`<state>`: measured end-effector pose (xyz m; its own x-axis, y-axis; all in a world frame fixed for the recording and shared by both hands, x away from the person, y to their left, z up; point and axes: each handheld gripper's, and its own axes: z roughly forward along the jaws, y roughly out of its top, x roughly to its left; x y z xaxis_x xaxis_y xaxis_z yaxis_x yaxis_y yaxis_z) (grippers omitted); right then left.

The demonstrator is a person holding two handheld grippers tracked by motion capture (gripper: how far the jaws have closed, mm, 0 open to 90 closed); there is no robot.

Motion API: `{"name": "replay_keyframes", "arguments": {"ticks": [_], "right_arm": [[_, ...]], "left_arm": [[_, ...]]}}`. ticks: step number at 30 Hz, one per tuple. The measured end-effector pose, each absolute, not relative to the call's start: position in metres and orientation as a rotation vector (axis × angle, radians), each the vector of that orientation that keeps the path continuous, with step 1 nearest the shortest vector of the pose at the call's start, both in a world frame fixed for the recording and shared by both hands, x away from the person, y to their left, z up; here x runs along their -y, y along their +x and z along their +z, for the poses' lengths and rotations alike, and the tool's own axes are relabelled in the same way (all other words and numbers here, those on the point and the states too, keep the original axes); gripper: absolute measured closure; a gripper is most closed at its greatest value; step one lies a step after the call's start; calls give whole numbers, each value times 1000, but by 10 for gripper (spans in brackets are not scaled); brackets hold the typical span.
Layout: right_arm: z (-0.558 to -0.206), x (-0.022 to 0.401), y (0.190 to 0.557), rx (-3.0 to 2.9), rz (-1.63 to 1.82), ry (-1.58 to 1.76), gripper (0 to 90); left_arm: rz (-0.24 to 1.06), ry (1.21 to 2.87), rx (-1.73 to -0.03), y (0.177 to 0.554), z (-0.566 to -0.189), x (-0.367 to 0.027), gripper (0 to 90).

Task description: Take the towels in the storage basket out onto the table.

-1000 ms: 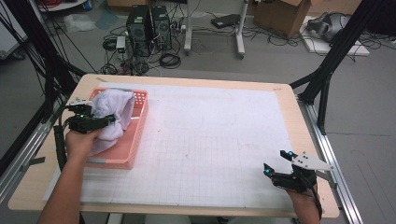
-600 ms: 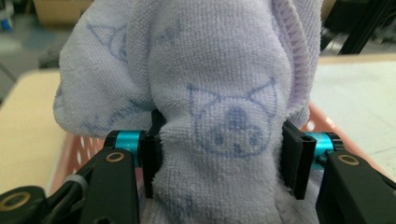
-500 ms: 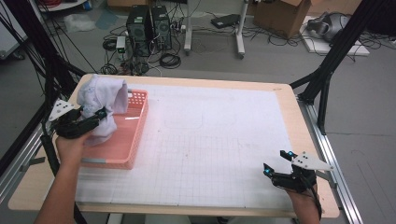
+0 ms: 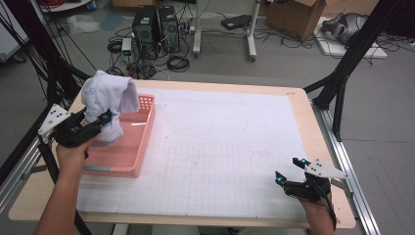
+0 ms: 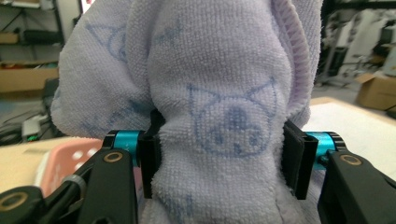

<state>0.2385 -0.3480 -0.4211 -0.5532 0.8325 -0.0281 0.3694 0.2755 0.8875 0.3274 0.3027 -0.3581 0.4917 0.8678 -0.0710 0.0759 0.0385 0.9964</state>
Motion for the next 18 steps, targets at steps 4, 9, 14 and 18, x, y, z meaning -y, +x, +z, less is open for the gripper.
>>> {"name": "replay_keyframes", "arguments": {"ticks": [4,9,14,18], "right_arm": [[-421,348,239,-2053,1230,1071,175],[-421,347,239,-2055,1232,1071,175],[-421,347,239,-2060,1233,1071,175],[-421,347,239,-2062,1234,1070,175]], "left_arm": [[733,1396,-855,327,-353,-299,454],[696,1393,-780,325,-341,-290,454],[685,1397,-736,324,-335,-281,455],[668,1411,-688,324,-330,-273,455]]}}
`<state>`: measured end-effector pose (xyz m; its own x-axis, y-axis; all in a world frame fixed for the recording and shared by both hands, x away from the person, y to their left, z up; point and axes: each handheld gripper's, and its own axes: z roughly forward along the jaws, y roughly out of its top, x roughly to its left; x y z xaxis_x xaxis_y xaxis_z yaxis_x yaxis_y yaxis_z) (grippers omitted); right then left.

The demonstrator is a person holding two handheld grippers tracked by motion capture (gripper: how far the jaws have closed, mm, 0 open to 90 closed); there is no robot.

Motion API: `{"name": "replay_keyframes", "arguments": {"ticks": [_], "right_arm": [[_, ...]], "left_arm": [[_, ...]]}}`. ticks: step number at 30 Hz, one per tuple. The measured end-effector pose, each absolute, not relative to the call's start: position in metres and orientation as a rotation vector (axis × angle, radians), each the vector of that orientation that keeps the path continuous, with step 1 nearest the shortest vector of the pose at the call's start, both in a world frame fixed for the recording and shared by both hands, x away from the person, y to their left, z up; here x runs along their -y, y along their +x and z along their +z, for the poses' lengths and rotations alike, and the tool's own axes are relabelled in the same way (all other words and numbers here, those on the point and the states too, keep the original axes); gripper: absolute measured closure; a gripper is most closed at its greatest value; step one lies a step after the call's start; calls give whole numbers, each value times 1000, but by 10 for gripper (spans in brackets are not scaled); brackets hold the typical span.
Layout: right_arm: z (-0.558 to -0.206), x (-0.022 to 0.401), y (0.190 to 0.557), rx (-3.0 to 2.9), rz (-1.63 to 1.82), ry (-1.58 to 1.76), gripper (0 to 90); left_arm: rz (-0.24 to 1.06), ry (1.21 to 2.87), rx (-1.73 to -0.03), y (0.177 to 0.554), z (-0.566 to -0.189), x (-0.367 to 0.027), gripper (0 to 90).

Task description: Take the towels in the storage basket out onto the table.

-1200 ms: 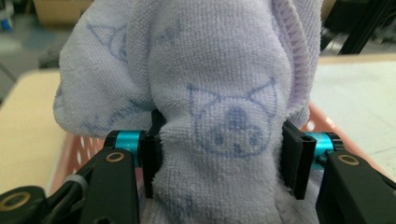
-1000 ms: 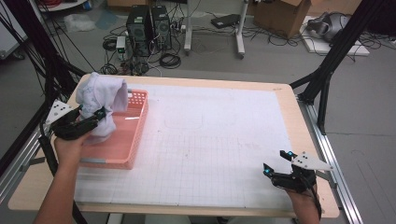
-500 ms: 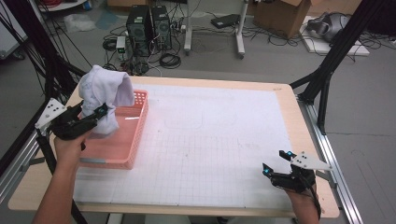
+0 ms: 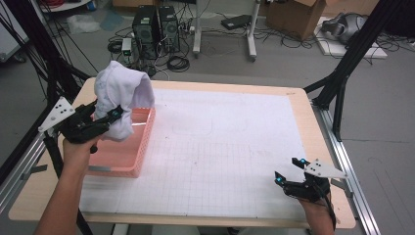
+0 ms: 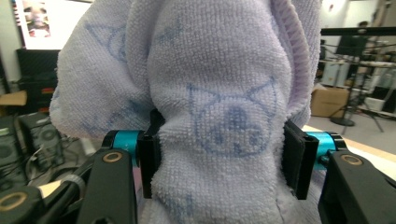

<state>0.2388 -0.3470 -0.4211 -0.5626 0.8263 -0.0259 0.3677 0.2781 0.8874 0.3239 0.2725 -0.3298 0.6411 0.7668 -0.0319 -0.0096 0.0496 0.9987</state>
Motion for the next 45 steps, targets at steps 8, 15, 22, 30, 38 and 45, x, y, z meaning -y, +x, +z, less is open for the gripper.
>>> {"name": "replay_keyframes", "arguments": {"ticks": [8,15,22,30,38,45], "right_arm": [[-422,346,240,-2063,1234,1069,175],[-421,346,240,-2064,1237,1061,175],[-422,346,240,-2066,1238,1070,175],[-422,347,240,-2067,1239,1063,175],[-422,349,240,-2063,1237,1071,175],[-422,351,241,-2058,1239,1075,175]], "left_arm": [[592,1432,-587,325,-319,-246,454],[539,1442,-545,327,-318,-223,452],[469,1468,-503,329,-322,-185,447],[415,1494,-464,331,-332,-150,446],[387,1572,-467,338,-348,-110,438],[395,1603,-508,346,-365,-79,436]]}}
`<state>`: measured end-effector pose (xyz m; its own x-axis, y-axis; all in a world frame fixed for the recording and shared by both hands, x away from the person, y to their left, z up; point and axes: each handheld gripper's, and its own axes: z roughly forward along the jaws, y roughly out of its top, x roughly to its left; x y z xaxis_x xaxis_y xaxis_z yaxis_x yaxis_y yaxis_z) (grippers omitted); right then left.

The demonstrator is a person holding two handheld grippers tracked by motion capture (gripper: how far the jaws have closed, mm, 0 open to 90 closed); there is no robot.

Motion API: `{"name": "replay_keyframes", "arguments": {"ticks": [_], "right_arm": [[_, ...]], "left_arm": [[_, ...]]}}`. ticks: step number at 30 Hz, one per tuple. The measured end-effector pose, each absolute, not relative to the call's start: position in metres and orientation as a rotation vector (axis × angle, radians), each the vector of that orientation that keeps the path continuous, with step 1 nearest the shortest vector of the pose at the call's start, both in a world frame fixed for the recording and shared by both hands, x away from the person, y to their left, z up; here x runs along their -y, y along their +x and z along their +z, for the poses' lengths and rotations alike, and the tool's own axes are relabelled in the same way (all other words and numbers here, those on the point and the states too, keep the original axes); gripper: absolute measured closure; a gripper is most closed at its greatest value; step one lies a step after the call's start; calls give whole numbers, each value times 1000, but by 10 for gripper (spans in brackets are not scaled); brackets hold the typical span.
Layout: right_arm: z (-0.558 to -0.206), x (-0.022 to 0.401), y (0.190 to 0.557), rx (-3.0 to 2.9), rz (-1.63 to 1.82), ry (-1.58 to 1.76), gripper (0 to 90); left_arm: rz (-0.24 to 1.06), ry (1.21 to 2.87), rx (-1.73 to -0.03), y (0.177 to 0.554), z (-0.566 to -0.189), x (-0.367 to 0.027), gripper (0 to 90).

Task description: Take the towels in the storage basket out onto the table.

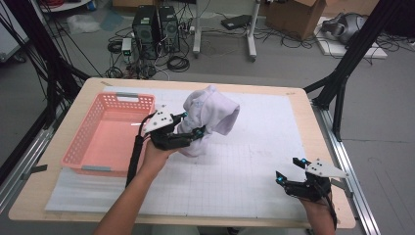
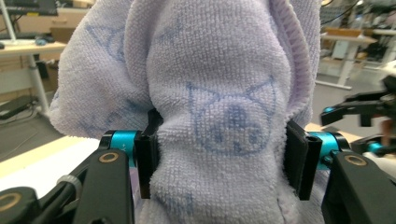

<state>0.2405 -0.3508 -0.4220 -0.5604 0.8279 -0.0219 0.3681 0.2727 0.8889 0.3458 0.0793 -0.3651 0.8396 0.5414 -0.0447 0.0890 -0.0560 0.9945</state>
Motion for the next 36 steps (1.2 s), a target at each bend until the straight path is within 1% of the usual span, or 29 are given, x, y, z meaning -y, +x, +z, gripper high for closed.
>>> {"name": "replay_keyframes", "arguments": {"ticks": [3,8,11,15,16,19,20,24,25,28,31,32,33,36], "right_arm": [[-422,352,241,-2060,1237,1078,175],[-422,354,241,-2055,1238,1083,175],[-422,354,240,-2054,1242,1089,175],[-423,354,240,-2055,1239,1088,175],[-423,354,241,-2056,1236,1087,175],[-423,354,241,-2055,1237,1088,175],[-423,354,241,-2056,1236,1084,175],[-424,354,241,-2063,1232,1086,175],[-424,353,241,-2065,1230,1088,175],[-424,353,241,-2066,1225,1094,175],[-425,352,242,-2068,1223,1089,175],[-425,352,242,-2070,1223,1086,175],[-424,351,242,-2069,1223,1089,175],[-424,350,242,-2070,1224,1081,175]], "left_arm": [[404,1608,-543,352,-375,-61,437],[429,1629,-577,357,-385,-45,436],[428,1682,-600,361,-400,-30,435],[416,1700,-625,363,-411,-21,432],[422,1726,-641,365,-418,-17,431],[406,1756,-667,367,-425,-13,420],[391,1786,-701,369,-430,-11,387],[362,1813,-763,370,-433,-10,234],[365,1818,-771,370,-431,-12,215],[400,1798,-768,361,-414,-23,213],[424,1784,-768,355,-405,-31,210],[452,1738,-755,348,-402,-41,211],[452,1738,-755,348,-402,-41,211],[461,1716,-743,335,-406,-59,213]]}}
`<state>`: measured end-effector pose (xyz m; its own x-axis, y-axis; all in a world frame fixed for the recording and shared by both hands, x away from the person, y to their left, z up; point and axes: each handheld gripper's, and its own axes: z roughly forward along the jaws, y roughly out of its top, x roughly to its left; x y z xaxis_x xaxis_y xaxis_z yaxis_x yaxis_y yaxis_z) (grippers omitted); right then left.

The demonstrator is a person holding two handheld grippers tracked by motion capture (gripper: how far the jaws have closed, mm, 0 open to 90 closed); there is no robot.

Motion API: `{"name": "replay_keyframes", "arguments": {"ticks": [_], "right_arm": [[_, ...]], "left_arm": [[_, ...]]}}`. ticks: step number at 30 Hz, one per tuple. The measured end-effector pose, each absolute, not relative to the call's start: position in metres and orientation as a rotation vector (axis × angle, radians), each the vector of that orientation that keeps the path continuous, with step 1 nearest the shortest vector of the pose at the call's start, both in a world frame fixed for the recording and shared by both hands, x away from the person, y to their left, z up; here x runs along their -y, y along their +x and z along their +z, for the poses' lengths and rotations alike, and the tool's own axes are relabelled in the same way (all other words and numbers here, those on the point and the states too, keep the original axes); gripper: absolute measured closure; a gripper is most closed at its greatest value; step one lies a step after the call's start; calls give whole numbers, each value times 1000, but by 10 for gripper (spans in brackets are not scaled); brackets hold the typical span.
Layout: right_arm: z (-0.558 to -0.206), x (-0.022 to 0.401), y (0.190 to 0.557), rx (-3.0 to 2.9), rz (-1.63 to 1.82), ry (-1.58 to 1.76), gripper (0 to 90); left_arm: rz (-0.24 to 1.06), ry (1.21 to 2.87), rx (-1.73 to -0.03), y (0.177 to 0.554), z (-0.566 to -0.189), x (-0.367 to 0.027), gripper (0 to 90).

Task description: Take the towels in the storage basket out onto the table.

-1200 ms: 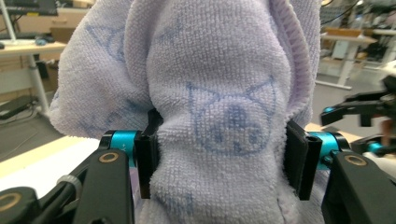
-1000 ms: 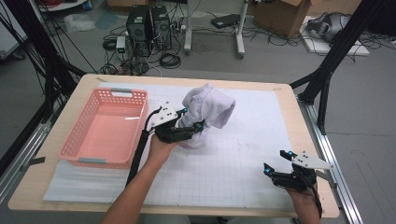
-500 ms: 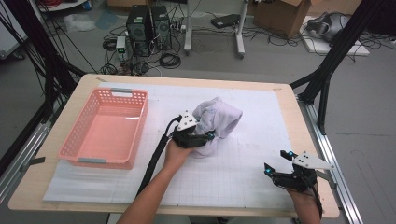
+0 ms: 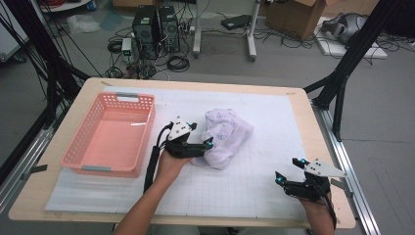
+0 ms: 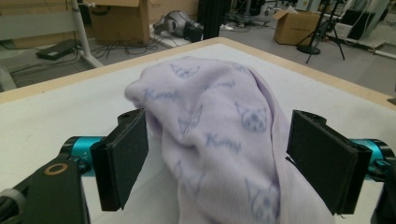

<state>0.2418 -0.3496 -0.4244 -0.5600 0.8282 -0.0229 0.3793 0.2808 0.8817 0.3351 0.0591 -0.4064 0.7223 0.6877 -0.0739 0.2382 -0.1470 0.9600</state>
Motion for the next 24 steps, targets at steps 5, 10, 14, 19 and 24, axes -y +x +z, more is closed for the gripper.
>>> {"name": "replay_keyframes", "arguments": {"ticks": [5,10,14,19,24], "right_arm": [[-425,348,243,-2071,1223,1087,175],[-426,346,246,-2065,1213,1093,175],[-428,346,250,-2068,1205,1096,175],[-428,346,252,-2070,1228,1108,175],[-430,349,253,-2069,1242,1126,175]], "left_arm": [[434,1693,-749,324,-415,-74,215],[438,1681,-737,315,-421,-89,219],[428,1671,-741,311,-426,-94,191],[403,1650,-737,306,-428,-100,188],[414,1629,-742,303,-431,-109,200]]}}
